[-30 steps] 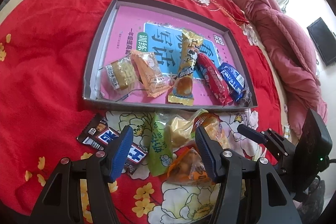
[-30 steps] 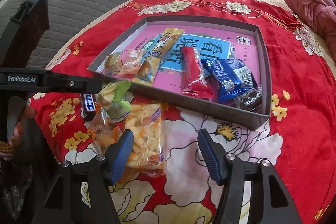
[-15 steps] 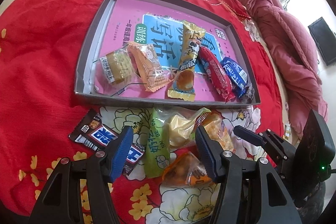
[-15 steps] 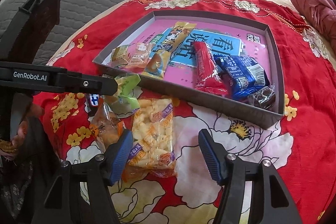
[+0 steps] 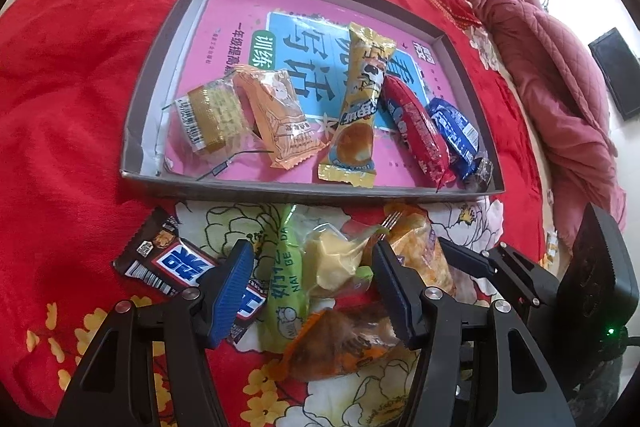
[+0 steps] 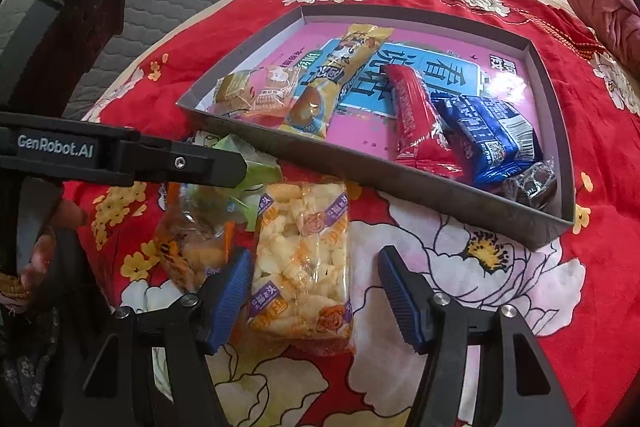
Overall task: Organize snacks
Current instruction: 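Move the right tool to the yellow puffed-snack bag while the left tool approaches the green packet, then grasp the yellow puffed-snack bag with the right tool while the left tool grasps the green-striped packet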
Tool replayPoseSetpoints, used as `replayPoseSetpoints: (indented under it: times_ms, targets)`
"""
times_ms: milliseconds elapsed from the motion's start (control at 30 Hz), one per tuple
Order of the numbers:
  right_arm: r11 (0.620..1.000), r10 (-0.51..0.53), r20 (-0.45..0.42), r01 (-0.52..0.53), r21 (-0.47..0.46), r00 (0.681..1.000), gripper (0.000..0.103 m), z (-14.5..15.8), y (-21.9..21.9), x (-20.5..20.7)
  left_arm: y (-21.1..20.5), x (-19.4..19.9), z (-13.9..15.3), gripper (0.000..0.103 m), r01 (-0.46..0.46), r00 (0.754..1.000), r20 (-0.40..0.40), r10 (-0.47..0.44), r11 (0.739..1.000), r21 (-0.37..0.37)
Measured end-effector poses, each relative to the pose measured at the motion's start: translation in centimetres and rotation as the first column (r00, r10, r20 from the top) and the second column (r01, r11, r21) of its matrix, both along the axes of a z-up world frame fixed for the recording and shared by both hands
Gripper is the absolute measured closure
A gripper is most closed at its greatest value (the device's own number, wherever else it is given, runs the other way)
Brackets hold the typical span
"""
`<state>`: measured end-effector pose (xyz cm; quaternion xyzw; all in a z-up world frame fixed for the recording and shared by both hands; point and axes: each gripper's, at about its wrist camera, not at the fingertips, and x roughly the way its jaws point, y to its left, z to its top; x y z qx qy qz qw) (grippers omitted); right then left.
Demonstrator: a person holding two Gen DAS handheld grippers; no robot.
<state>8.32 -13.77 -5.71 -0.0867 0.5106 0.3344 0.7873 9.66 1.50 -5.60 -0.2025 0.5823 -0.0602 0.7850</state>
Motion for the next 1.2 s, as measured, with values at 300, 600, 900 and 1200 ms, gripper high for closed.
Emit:
replayPoseSetpoints:
  times_ms: [300, 600, 900, 1200]
  targets:
    - [0.995, 0.038, 0.067, -0.032, -0.097, 0.997, 0.039, -0.6, 0.9, -0.8, -0.9, 0.2, -0.6, 0.04, 0.025, 1.0, -0.018, -0.025, 1.0, 0.009]
    - [0.995, 0.028, 0.063, -0.022, -0.093, 0.998, 0.048, -0.3, 0.3, -0.7, -1.7, 0.6, -1.1, 0.04, 0.046, 0.999, -0.025, -0.045, 0.998, 0.042]
    - [0.993, 0.041, 0.079, -0.032, -0.115, 0.996, 0.051, -0.1, 0.5, -0.7, -2.7, 1.5, -1.5, 0.041, 0.072, 0.997, -0.03, -0.07, 0.995, 0.076]
    - [0.994, 0.051, 0.066, -0.044, -0.104, 0.996, 0.054, -0.6, 0.9, -0.3, -2.7, 1.9, -1.9, 0.06, 0.061, 0.998, -0.035, -0.058, 0.993, 0.101]
